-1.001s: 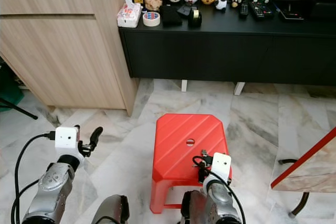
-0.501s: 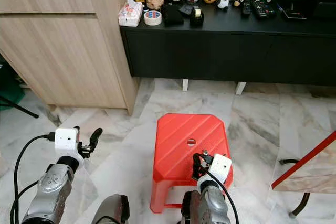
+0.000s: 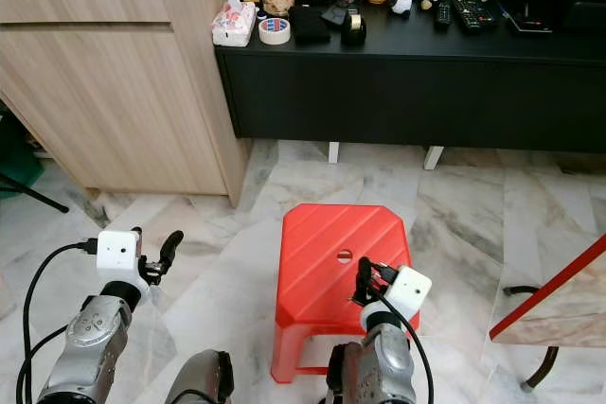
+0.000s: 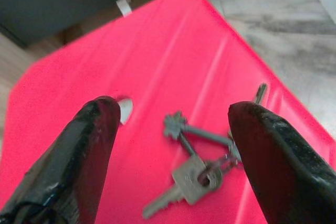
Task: Hang keys on a hook
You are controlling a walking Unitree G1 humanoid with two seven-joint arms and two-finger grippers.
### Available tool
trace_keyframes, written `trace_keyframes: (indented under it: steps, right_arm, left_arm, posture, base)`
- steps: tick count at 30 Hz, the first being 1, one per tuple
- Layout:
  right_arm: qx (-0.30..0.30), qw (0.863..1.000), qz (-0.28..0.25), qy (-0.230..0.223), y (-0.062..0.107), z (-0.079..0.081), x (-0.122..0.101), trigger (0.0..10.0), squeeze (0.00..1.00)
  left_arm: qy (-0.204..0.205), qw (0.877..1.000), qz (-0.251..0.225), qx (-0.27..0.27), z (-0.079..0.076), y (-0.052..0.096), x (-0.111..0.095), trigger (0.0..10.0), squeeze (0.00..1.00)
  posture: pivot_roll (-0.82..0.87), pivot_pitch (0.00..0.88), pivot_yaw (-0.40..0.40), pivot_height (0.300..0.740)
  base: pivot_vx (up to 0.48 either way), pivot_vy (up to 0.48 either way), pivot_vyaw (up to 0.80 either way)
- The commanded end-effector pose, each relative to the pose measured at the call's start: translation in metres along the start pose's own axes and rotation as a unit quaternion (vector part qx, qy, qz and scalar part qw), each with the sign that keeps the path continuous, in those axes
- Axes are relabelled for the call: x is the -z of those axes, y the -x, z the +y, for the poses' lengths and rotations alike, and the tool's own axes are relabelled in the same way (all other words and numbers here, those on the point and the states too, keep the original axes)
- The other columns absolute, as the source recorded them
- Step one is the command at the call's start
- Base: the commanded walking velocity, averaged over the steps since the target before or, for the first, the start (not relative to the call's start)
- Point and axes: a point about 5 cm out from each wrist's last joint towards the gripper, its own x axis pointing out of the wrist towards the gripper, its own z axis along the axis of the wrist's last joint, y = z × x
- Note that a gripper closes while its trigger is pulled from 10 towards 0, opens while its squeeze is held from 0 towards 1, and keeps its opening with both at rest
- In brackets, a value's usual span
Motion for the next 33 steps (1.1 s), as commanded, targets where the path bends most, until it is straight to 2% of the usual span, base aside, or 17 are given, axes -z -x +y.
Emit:
trace_keyframes:
  steps: [1,3,15,21,33]
  right_arm:
    - [0.008,1.000,0.019,-0.004,0.003,-0.002,0.008,10.0,0.00]
    - [0.005,0.999,0.030,0.010,0.002,-0.001,0.010,10.0,0.00]
    - [0.023,0.999,0.024,0.002,0.001,0.003,0.009,10.0,0.00]
    - [0.050,0.997,0.057,0.005,0.003,-0.006,0.018,10.0,0.00]
    - [0.056,0.995,0.078,0.024,0.002,-0.010,0.020,10.0,0.00]
  left_arm:
    - [-0.004,1.000,0.005,0.001,0.001,0.001,0.001,10.0,0.00]
    - [-0.005,1.000,0.007,0.001,0.002,0.001,0.002,10.0,0.00]
    - [-0.006,1.000,0.012,-0.003,0.003,0.003,0.004,10.0,0.00]
    - [-0.005,1.000,0.014,-0.003,0.003,0.004,0.006,10.0,0.00]
    - [-0.003,1.000,0.014,-0.003,0.003,0.004,0.007,10.0,0.00]
  posture:
    - [0.11,0.112,-0.014,0.607]
    - [0.11,0.112,-0.014,0.607]
    - [0.11,0.117,-0.014,0.607]
    - [0.11,0.119,-0.017,0.607]
    - [0.11,0.118,-0.016,0.607]
  base:
    - [0.000,0.000,0.00]
    - [0.000,0.000,0.00]
    - [0.000,0.000,0.00]
    - [0.000,0.000,0.00]
    - [0.000,0.000,0.00]
